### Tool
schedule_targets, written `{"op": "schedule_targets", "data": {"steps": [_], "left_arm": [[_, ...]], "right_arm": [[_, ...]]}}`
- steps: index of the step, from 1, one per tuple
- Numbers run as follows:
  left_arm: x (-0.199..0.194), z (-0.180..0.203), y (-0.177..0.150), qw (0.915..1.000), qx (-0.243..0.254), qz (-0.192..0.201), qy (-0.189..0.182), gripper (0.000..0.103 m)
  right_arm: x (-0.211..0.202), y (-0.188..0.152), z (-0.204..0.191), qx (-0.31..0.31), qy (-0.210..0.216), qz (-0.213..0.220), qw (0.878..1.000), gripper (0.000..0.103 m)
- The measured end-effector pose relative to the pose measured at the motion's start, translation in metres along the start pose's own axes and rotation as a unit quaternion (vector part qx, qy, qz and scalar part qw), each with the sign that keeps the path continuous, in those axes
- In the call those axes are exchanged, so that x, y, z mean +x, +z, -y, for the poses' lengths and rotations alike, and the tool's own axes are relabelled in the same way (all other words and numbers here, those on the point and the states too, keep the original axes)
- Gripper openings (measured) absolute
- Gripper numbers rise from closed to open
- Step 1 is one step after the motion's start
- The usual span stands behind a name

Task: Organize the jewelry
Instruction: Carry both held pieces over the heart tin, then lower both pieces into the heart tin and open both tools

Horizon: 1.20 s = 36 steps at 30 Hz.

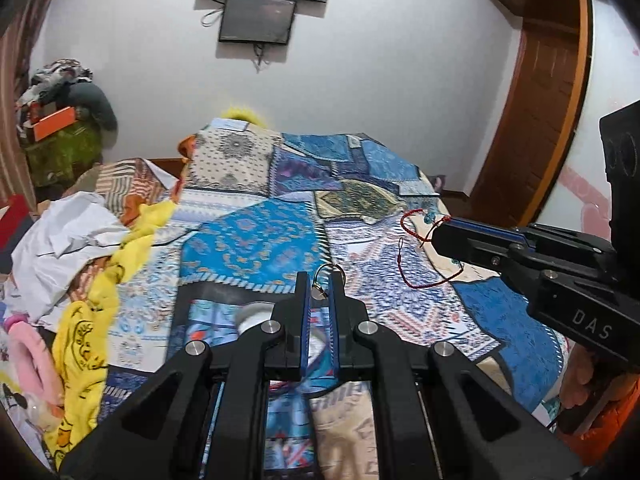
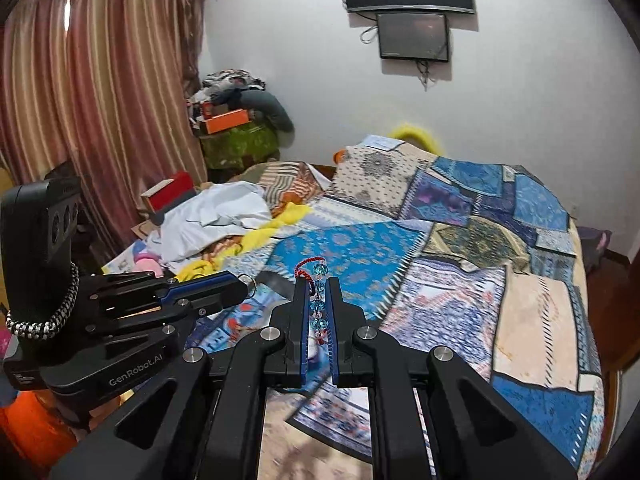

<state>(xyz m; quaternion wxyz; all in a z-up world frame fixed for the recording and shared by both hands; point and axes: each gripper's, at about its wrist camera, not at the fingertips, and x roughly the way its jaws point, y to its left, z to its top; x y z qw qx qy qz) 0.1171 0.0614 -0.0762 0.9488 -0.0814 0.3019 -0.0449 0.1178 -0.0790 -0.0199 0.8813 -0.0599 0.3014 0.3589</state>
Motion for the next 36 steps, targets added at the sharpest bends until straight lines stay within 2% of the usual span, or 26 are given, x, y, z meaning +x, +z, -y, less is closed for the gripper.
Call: {"op": "schedule_targets", "data": {"steps": [6,15,27,36], "left_arm": [[0.002,-0.022,-0.006,0.9998,-0.011,-0.007,0.016,0.007],[0.036,-0.041,-0.025,0.9983,-0.027,-0.049,0.017,0.007],[0.081,-0.054,-0.045,0.9946,-0.035,-0.097,0.006,0.007],[0.094,-0.058,-0.051,0.9931,-0.032,-0.112,-0.005,0.007]], "right_arm": [[0.023,0.0,-0.011,-0.002,0.022,-0.014,1.0,0.007],[0.072,-0.004,-0.016,0.003,0.038,-0.06,0.997,0.007],[0.126,-0.02,-0.016,-0.006,0.044,-0.131,0.99,0.007],[0.143,-0.028,-0.013,0.003,0.044,-0.157,0.987,0.007]]}}
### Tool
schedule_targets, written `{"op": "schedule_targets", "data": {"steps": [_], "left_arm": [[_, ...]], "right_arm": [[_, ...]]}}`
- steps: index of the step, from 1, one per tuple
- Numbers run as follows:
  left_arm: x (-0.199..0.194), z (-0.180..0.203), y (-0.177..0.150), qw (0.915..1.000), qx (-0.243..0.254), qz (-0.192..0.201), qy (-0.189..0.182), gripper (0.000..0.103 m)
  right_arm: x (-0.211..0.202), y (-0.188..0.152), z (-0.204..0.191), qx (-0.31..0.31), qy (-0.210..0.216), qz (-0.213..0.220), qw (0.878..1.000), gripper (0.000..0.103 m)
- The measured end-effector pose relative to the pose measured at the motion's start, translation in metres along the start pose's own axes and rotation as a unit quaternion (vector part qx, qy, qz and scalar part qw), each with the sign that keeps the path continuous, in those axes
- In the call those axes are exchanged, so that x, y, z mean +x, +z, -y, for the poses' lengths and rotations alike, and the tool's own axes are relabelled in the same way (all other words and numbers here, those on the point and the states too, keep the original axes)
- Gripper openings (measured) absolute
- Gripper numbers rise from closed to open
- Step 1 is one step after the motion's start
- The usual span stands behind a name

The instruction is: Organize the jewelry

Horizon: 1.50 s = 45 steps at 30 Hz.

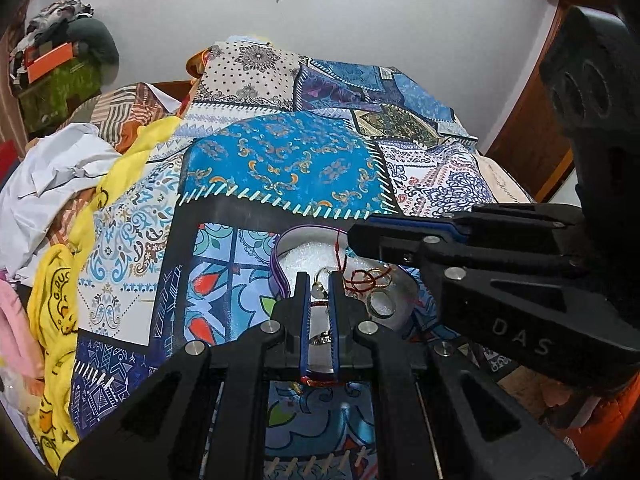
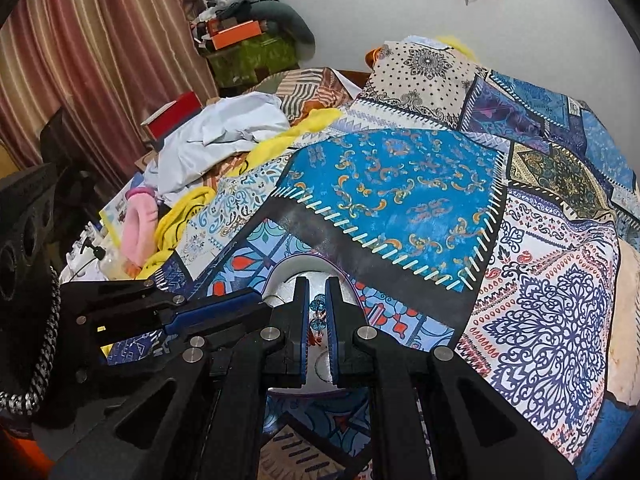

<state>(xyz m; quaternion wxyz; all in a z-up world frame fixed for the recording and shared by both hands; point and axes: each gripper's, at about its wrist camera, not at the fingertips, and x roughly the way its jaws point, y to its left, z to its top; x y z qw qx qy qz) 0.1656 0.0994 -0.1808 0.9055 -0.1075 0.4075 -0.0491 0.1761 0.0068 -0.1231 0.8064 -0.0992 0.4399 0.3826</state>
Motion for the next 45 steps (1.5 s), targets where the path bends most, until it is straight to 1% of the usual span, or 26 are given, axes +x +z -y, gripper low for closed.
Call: {"op": "schedule_targets", "data": {"steps": [2,6,10,13,14,15,17,18,23,26,28,31,33,36,37,38,39,40,43,45], "left_arm": [[0.0,0.0,0.0,1.0,0.001,-0.001,-0.006,0.007],[-0.003,0.003,-0.001,1.0,0.009,0.002,0.0,0.007],[-0.006,0.004,-0.001,0.9999,0.011,0.001,0.004,0.007],[-0.011,0.004,-0.001,0.9999,0.01,0.001,0.01,0.009],[-0.013,0.004,-0.001,0.9999,0.011,0.002,0.012,0.012],[-0.014,0.005,0.0,0.9998,0.011,0.003,0.015,0.016],[-0.021,0.005,0.0,0.9997,0.01,0.009,0.02,0.022],[-0.024,0.006,0.001,0.9996,0.01,0.012,0.021,0.024],[-0.045,0.009,0.004,0.9989,0.014,0.031,0.031,0.025],[-0.06,0.013,0.006,0.9982,0.015,0.046,0.036,0.027],[-0.073,0.016,0.008,0.9974,0.016,0.058,0.039,0.03],[-0.096,0.024,0.012,0.9953,0.019,0.085,0.043,0.03],[-0.113,0.029,0.014,0.9933,0.021,0.104,0.045,0.03],[-0.147,0.042,0.017,0.9875,0.03,0.147,0.05,0.031],[-0.163,0.048,0.017,0.9839,0.034,0.168,0.051,0.031],[-0.172,0.051,0.017,0.9816,0.036,0.18,0.052,0.034],[-0.189,0.057,0.017,0.977,0.039,0.203,0.053,0.037],[-0.199,0.061,0.016,0.9741,0.041,0.216,0.052,0.037],[-0.238,0.076,0.01,0.9613,0.049,0.267,0.049,0.041],[-0.259,0.085,0.004,0.9522,0.053,0.296,0.051,0.048]], "right_arm": [[0.001,0.0,0.0,0.001,0.001,-0.002,1.0,0.007],[0.003,0.001,-0.001,0.002,0.0,-0.007,1.0,0.007],[0.006,0.0,0.001,0.007,-0.001,-0.025,1.0,0.009],[0.002,-0.001,0.003,0.011,0.0,-0.024,1.0,0.018],[0.0,0.0,0.003,0.012,-0.001,-0.022,1.0,0.024],[-0.004,0.0,0.002,0.011,-0.003,-0.017,1.0,0.033],[-0.01,0.0,0.001,0.008,-0.008,-0.006,1.0,0.042],[-0.015,0.0,0.001,0.007,-0.01,0.001,1.0,0.044],[-0.036,0.002,0.001,0.012,-0.014,0.024,1.0,0.044],[-0.054,0.001,-0.001,0.013,-0.021,0.043,0.999,0.044],[-0.069,0.0,-0.003,0.013,-0.025,0.06,0.998,0.044],[-0.097,-0.002,-0.007,0.011,-0.032,0.092,0.995,0.044],[-0.121,-0.003,-0.011,0.009,-0.037,0.122,0.992,0.044],[-0.161,-0.007,-0.018,0.007,-0.04,0.171,0.984,0.044],[-0.172,-0.009,-0.022,0.005,-0.042,0.187,0.981,0.044],[-0.19,-0.012,-0.027,0.001,-0.048,0.212,0.976,0.044],[-0.2,-0.013,-0.029,-0.001,-0.051,0.227,0.972,0.044],[-0.213,-0.017,-0.033,-0.004,-0.055,0.245,0.968,0.044],[-0.247,-0.029,-0.047,-0.013,-0.057,0.294,0.954,0.044],[-0.266,-0.039,-0.056,-0.013,-0.059,0.324,0.944,0.045]]}}
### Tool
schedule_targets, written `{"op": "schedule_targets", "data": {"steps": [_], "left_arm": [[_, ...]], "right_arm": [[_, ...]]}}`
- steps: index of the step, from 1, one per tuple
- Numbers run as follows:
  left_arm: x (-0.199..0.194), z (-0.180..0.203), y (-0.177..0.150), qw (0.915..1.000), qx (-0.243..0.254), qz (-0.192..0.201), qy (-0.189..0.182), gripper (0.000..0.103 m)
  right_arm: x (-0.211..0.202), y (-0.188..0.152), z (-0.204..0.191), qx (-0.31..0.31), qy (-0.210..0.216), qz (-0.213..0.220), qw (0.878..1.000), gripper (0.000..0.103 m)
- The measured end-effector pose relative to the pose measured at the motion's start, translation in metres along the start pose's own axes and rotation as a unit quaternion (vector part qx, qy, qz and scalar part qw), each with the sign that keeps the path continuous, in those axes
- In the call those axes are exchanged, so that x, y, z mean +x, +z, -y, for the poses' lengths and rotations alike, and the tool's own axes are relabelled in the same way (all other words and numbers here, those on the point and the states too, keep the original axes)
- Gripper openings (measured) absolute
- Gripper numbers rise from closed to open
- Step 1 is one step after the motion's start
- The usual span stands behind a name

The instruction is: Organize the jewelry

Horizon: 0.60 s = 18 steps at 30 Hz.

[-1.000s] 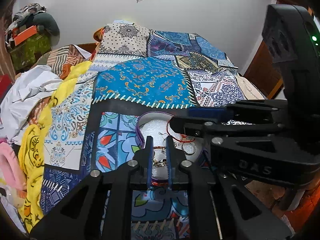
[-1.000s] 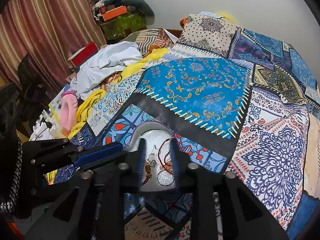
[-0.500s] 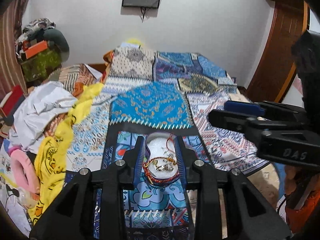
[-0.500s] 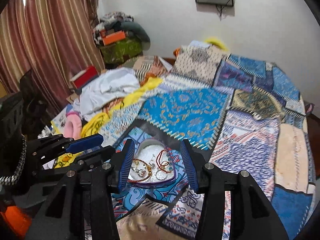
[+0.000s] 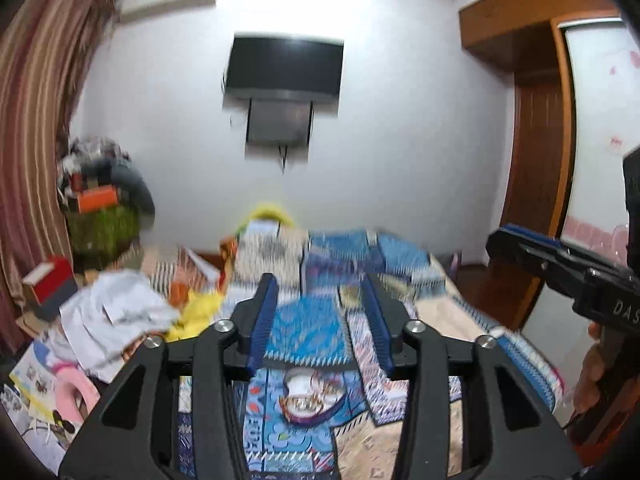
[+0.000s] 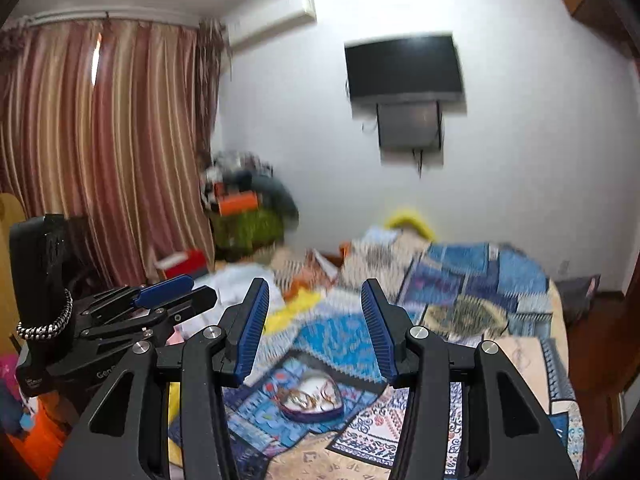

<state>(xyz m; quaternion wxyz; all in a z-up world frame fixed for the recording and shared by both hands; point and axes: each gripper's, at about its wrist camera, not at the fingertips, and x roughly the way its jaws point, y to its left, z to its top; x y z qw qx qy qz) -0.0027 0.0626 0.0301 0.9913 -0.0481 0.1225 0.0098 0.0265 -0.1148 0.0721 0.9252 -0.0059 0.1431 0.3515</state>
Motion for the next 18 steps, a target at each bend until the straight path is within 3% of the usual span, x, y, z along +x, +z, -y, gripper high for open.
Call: {"op": "schedule_targets", "data": {"steps": [1,4,6,9,12,18], "left_arm": [[-0.01,0.004,0.003,0.9999,0.003,0.014,0.002,0.049],[-0.032,0.013,0.007,0.9991,0.008,0.04,0.004,0.061],[-0.042,0.016,0.007,0.9986,0.008,0.05,0.01,0.083],[-0.05,0.018,0.006,0.9979,0.007,0.062,0.018,0.098],[-0.056,0.017,0.005,0.9975,0.004,0.065,0.026,0.102],[-0.065,0.018,0.002,0.9974,0.0,0.064,0.031,0.102]], "right_arm": [[-0.009,0.0,-0.003,0.0,-0.004,0.012,1.0,0.047],[-0.03,-0.001,-0.011,-0.001,-0.024,0.044,0.999,0.067],[-0.04,-0.003,-0.017,-0.006,-0.044,0.06,0.997,0.086],[-0.042,-0.005,-0.022,-0.015,-0.074,0.072,0.995,0.095],[-0.047,-0.006,-0.023,-0.013,-0.091,0.077,0.993,0.103],[-0.045,-0.007,-0.027,-0.013,-0.099,0.072,0.992,0.103]]}}
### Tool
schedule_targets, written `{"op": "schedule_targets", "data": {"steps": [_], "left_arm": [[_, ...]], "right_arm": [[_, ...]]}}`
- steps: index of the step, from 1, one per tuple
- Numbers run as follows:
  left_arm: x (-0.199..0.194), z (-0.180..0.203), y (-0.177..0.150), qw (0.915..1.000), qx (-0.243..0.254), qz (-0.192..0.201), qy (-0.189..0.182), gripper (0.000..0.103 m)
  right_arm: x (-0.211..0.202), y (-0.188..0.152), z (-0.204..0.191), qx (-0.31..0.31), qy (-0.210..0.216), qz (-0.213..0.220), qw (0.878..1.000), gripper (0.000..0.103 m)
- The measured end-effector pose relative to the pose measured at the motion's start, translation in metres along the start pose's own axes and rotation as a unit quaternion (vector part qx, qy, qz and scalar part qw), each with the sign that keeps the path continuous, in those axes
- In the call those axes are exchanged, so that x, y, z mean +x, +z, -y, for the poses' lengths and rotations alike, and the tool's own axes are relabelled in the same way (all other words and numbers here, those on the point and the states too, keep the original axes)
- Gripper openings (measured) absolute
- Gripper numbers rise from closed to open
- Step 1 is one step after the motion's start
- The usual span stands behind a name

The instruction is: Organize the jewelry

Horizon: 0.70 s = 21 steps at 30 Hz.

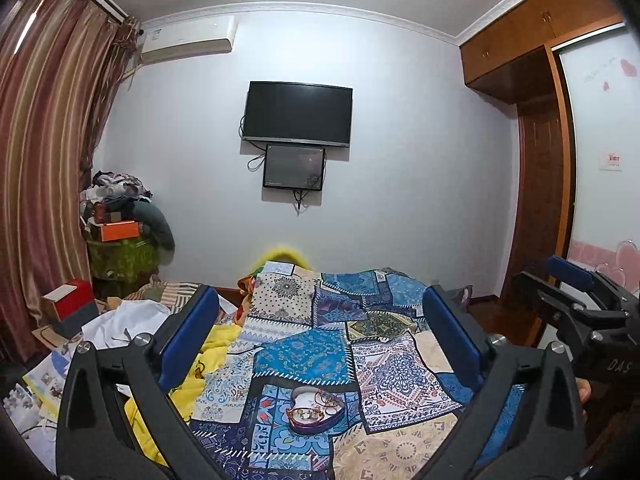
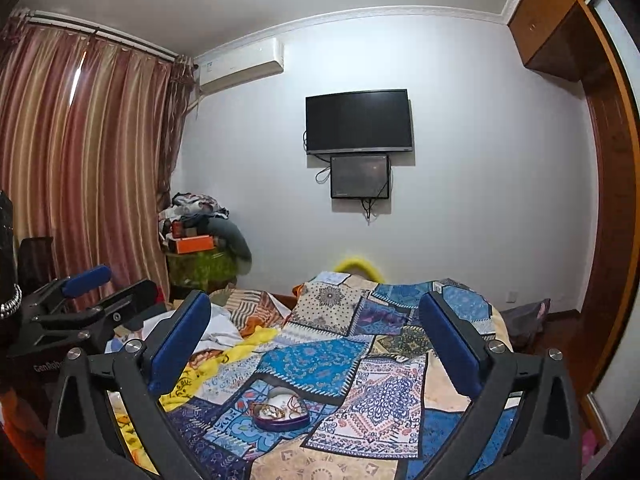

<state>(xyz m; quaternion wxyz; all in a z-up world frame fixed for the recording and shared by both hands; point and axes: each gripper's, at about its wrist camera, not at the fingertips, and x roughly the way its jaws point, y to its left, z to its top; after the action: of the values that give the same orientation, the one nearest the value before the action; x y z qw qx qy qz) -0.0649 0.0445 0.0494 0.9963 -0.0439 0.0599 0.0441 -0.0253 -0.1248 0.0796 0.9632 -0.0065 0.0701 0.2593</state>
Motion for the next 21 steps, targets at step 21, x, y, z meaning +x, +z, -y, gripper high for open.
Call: {"op": "schedule_targets", "data": {"steps": [21], "left_arm": [[0.011,-0.005,-0.008,0.9998,-0.009,-0.015,0.01,0.103]], "right_arm": [[-0.01,-0.008,0.004,0.003,0.005,-0.012,1.0,0.103]]}}
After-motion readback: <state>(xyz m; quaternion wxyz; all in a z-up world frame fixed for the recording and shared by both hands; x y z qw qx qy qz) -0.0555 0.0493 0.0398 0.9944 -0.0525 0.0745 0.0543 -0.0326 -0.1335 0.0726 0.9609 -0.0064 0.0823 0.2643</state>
